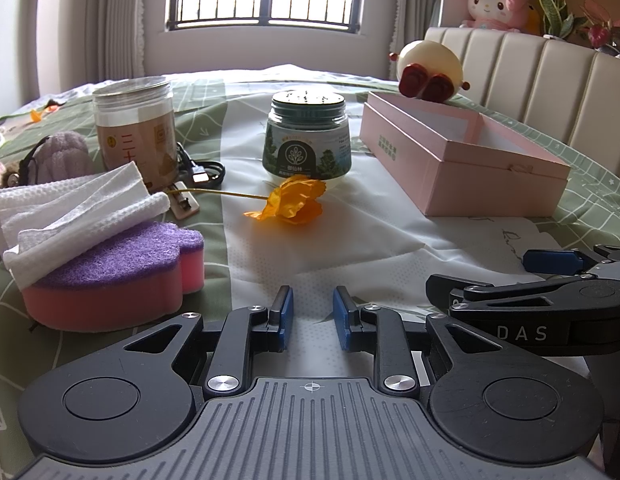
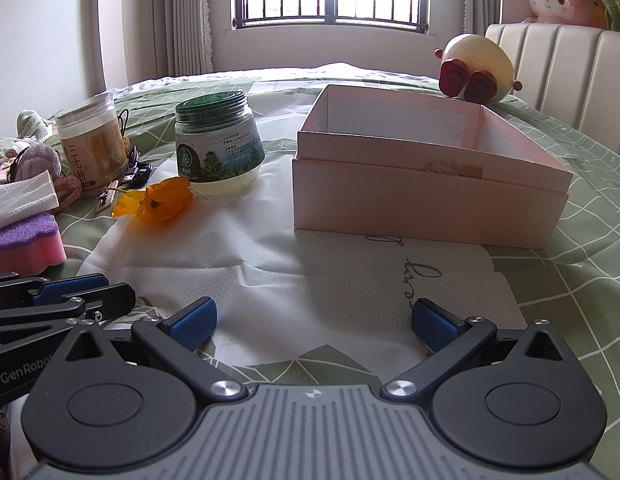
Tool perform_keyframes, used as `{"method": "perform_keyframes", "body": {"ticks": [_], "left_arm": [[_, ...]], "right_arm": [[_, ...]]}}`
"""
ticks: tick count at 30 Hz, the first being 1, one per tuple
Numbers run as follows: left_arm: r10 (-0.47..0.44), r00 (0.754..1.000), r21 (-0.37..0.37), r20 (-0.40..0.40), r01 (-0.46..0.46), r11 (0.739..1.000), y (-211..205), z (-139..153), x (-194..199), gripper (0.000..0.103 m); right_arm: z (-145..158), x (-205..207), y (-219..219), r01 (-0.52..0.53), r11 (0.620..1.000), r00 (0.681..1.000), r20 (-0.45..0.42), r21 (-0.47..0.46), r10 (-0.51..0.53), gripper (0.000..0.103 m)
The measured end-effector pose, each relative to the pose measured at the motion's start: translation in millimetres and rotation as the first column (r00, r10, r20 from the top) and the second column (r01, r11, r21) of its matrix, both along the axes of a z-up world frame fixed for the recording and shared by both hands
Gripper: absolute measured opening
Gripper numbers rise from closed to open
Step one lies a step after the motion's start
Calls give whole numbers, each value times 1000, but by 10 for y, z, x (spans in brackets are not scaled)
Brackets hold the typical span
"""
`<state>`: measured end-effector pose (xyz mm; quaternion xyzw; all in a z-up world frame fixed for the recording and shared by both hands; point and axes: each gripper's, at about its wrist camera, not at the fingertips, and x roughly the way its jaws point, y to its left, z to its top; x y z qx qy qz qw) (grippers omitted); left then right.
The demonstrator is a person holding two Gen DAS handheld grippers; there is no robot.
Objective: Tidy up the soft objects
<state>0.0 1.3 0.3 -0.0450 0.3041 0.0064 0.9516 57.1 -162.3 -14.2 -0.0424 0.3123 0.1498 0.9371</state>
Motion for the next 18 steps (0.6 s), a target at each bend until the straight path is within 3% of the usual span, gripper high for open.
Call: {"method": "perform_keyframes", "body": {"ticks": [18], "left_arm": [[0,1000,1,2,0,1000,18,-8,-1,26]], "right_arm": [[0,8,-3,0,1000,1000,-1,0,0,103]]}}
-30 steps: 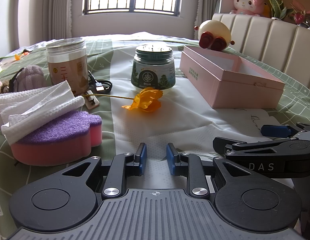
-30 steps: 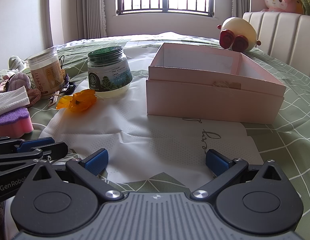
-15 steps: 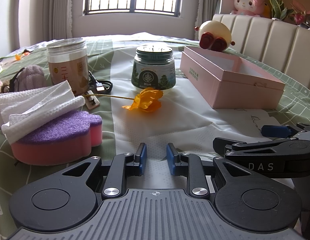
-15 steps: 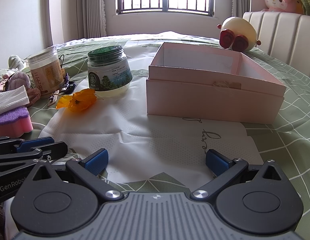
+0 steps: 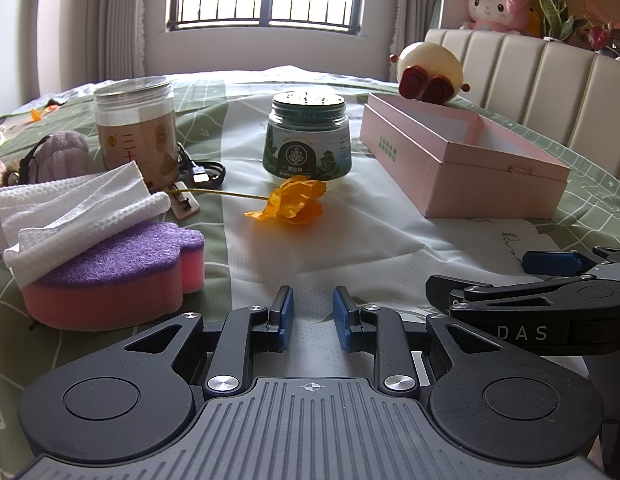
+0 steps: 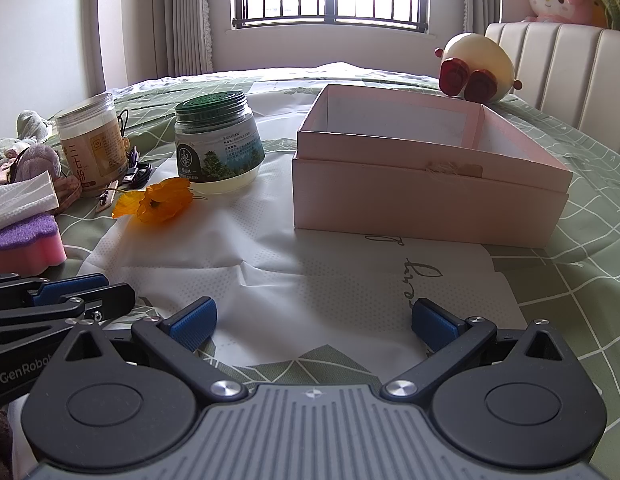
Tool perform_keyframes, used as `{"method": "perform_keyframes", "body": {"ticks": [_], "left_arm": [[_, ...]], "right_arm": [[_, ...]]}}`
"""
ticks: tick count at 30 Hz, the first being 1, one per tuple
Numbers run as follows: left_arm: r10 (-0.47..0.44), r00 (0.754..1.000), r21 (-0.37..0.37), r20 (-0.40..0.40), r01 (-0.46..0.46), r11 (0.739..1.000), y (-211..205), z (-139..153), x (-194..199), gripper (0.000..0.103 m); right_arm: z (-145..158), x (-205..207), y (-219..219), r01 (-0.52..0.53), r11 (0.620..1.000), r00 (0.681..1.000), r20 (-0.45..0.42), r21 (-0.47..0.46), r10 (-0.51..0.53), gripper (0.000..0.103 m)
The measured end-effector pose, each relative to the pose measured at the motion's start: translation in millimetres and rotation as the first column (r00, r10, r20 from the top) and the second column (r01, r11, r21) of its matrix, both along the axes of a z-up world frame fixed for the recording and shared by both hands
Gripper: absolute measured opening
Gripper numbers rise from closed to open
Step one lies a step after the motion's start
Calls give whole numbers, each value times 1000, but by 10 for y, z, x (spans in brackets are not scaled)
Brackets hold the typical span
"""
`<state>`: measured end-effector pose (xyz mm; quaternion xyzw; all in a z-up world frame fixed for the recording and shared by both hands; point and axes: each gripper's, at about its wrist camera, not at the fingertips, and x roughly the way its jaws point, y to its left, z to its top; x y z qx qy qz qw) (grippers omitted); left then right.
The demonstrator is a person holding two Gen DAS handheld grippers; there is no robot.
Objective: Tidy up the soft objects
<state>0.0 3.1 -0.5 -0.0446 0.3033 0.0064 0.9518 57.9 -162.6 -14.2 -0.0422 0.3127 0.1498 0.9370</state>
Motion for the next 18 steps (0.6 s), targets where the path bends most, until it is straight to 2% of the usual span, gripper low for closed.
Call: {"method": "perform_keyframes", "body": {"ticks": [8,10,13,18], "left_arm": [[3,1000,-17,1,-3,1000,29,37,-13,26],[4,1000,-21,1,-4,1000,26,51,-27,26],[3,1000,-30,0,-3,1000,40,47,-26,26],[-4,1000,-42,-1,4,999,66,50,-28,25]], "right_arm": [[13,6,-7,-1,1000,1000,-4,5,1,103],[46,25,-19,-24,1000,999,-35,12,25,103],[123,61,-30,-50,999,990,-129,20,52,103],[149,109,35,-100,994,975,-206,-47,88,103]]}}
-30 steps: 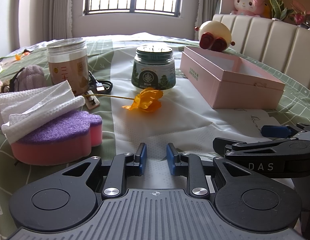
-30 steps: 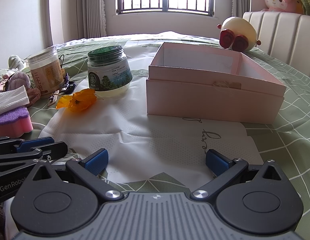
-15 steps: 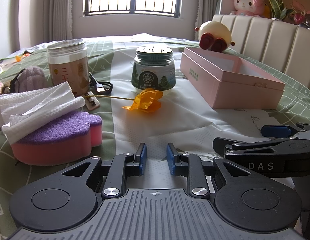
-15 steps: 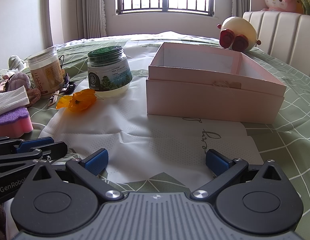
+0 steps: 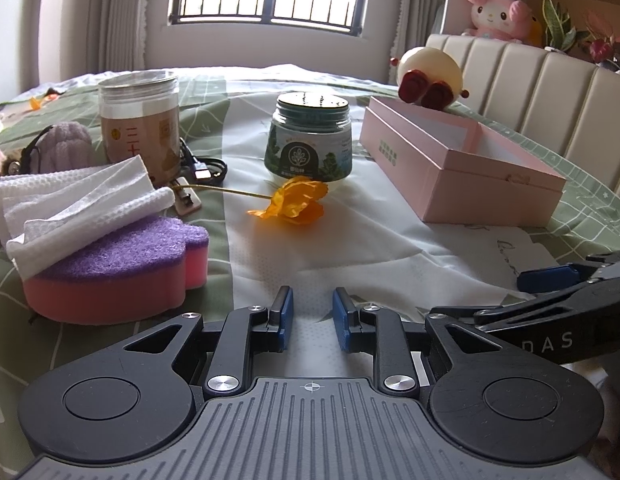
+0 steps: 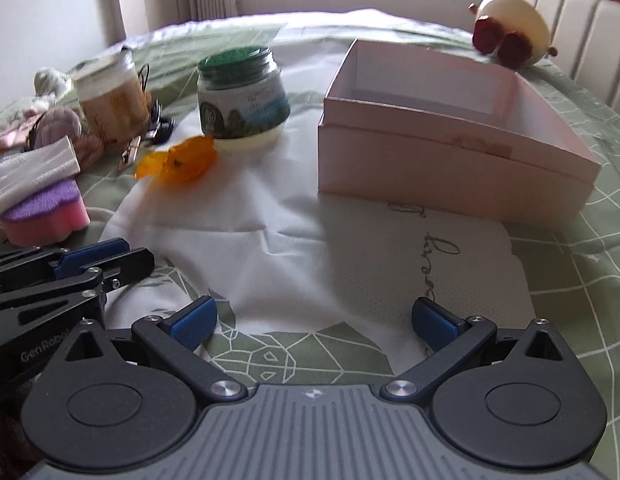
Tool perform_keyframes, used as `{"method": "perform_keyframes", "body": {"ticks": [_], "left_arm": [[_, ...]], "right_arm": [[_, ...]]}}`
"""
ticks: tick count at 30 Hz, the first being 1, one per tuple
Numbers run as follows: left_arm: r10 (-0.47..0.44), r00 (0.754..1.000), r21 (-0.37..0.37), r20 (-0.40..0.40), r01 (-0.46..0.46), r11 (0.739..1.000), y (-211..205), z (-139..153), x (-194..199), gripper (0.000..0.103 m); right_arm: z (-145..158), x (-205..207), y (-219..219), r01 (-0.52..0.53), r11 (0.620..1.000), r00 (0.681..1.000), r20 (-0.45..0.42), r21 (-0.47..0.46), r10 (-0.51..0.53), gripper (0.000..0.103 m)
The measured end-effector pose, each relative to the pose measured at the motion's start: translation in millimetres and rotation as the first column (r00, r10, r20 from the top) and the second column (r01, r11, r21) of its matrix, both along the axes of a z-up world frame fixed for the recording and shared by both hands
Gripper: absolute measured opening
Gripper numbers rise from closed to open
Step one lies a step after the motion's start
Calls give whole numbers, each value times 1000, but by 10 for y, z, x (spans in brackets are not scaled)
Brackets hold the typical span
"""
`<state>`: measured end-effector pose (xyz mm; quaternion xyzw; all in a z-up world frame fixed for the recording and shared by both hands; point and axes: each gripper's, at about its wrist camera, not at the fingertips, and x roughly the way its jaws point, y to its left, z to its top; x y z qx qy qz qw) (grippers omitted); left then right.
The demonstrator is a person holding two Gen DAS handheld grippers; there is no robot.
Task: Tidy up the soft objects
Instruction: 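Grasp the white towel off the purple sponge with the left tool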
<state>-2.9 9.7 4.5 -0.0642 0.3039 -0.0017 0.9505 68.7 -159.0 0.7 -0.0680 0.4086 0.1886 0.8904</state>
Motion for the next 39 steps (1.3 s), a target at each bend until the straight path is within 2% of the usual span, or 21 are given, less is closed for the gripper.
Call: {"method": "perform_keyframes", "body": {"ticks": [2,4,6,8,11,14,15,17,20,22,24,26,28,31,33,35,36,37,39], "left_arm": [[-14,1000,-3,1,14,1000,11,14,-28,25],[-55,998,-38,8,55,998,78,65,-93,25],[-87,996,-87,28,89,992,173,153,-203,25],[-95,993,-106,69,102,989,330,304,-353,25],[-10,985,-99,170,28,995,672,573,-542,25],[136,963,-118,233,-111,987,1108,757,-586,25],[174,958,-132,228,-146,980,1244,775,-562,25],[237,957,-187,166,-206,961,1553,736,-436,25],[253,966,-308,57,-224,925,1893,610,-276,25],[189,981,-344,31,-167,924,1919,546,-248,25],[93,995,-340,30,-77,937,1818,515,-271,25],[-56,998,-308,20,60,949,1614,497,-291,26],[-146,989,-264,10,144,954,1436,485,-346,26],[-208,978,-137,6,207,969,1205,482,-418,26],[-176,984,-59,5,176,983,1150,493,-400,28],[-64,998,79,1,64,995,1175,484,-329,29],[-6,1000,145,8,5,989,1206,469,-303,30],[73,997,232,19,-75,970,1250,442,-252,30],[193,981,344,33,-192,919,1368,385,-206,29]], "right_arm": [[18,45,18,-19,1000,999,-33,-19,19,103],[33,58,12,-28,999,998,-49,-23,27,103],[28,12,25,-18,999,999,-27,-27,17,103],[13,-104,69,4,999,1000,18,-43,-3,103],[22,-189,113,0,999,999,45,-43,2,103],[85,-219,153,-16,1000,999,30,-23,16,103],[109,-228,179,-21,1000,999,31,-8,21,103],[180,-298,218,-39,999,998,48,28,38,103],[245,-417,345,-105,994,992,70,15,103,103],[243,-493,406,-134,991,987,87,1,133,103],[225,-528,465,-147,989,985,92,-9,147,103],[198,-533,481,-146,989,984,100,-19,147,103],[188,-524,490,-137,990,984,114,-28,140,103],[189,-536,483,-138,990,983,122,-28,140,103],[184,-546,485,-140,990,982,126,-29,143,103],[203,-559,491,-146,989,980,135,-29,148,103],[218,-571,498,-150,988,978,143,-30,152,103],[238,-586,502,-155,987,976,152,-31,158,103],[277,-626,517,-169,985,969,177,-39,174,103]]}}
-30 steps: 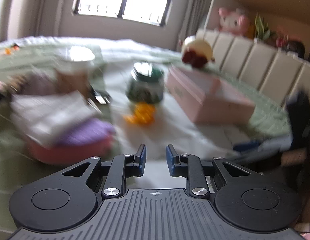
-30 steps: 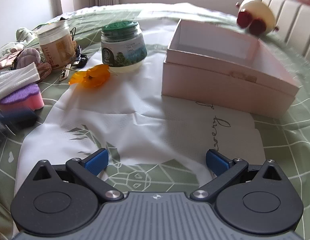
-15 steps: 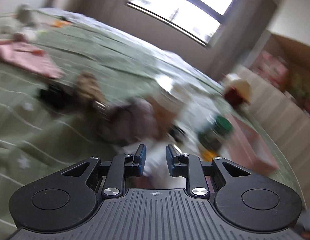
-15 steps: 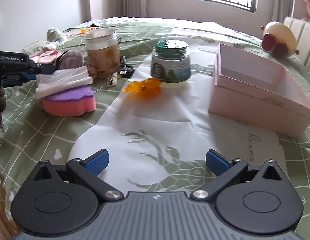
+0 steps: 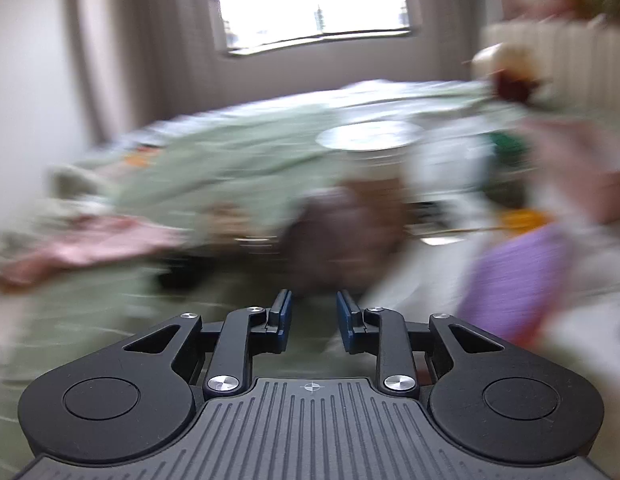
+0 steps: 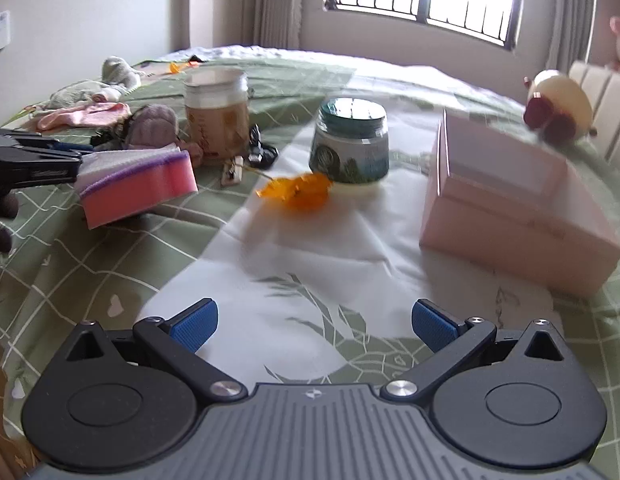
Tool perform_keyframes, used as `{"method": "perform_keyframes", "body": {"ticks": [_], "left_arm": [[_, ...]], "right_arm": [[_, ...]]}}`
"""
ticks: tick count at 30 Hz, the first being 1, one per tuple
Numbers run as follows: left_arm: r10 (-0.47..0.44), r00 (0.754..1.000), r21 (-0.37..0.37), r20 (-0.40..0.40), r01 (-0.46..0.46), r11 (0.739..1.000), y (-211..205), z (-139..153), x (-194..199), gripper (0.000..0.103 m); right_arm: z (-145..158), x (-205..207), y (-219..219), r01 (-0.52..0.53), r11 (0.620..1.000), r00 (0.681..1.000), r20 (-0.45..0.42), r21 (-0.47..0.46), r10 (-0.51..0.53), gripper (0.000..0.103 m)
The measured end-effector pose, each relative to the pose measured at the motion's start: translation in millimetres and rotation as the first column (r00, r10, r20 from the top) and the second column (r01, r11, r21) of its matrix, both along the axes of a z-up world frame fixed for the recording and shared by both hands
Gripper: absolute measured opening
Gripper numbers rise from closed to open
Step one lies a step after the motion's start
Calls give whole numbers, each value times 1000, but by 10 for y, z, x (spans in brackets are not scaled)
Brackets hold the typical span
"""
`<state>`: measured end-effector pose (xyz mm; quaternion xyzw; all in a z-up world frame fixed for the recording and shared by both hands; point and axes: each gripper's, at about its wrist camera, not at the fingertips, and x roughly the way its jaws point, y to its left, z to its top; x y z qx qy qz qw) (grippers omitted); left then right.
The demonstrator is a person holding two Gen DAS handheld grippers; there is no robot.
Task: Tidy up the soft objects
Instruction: 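Grasp the white towel off the purple sponge with the left tool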
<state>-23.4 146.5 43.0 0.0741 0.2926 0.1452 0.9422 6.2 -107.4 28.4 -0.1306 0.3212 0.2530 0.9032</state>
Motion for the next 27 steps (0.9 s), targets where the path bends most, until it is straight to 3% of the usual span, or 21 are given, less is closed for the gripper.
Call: {"method": "perform_keyframes", "body": {"ticks": [2,4,6,7,9,10,11,15,18,22,25,27], "left_arm": [[85,996,-4,12,-85,996,169,6,-40,27],[138,988,-83,65,-133,988,325,97,-186,27],[100,987,-170,127,-78,982,410,230,-357,26],[28,988,-242,149,9,970,391,305,-369,26],[-180,968,-406,176,238,883,333,440,-416,27],[-291,940,-451,179,342,824,193,467,-413,29],[-343,923,-440,173,385,811,66,490,-406,30],[-407,910,-274,81,413,869,-427,466,-237,30],[-374,927,-203,-8,365,908,-460,277,-12,30],[-238,969,-25,-69,237,971,-253,22,159,29],[-143,985,-46,-99,139,989,23,-67,189,28],[-140,984,-79,-112,131,988,126,-123,177,28]], "right_arm": [[16,-30,12,-16,1000,1000,20,-11,16,103],[-5,-19,14,-23,1000,1000,20,-18,23,103],[-54,29,14,-11,1000,1000,-2,-16,11,103],[-77,55,16,-3,1000,1000,-15,-13,3,103],[-106,86,26,5,1000,999,-34,-1,-5,103],[-104,85,34,3,1000,999,-35,4,-3,103],[-95,72,48,-5,1000,999,-31,9,6,103],[-20,-25,104,-50,999,999,-15,22,50,103],[75,-102,140,-96,995,995,11,31,96,103],[177,-165,285,-151,988,987,59,16,150,103],[223,-156,517,-209,978,974,93,4,208,103],[234,-122,744,-267,964,958,105,-2,266,103]]}}
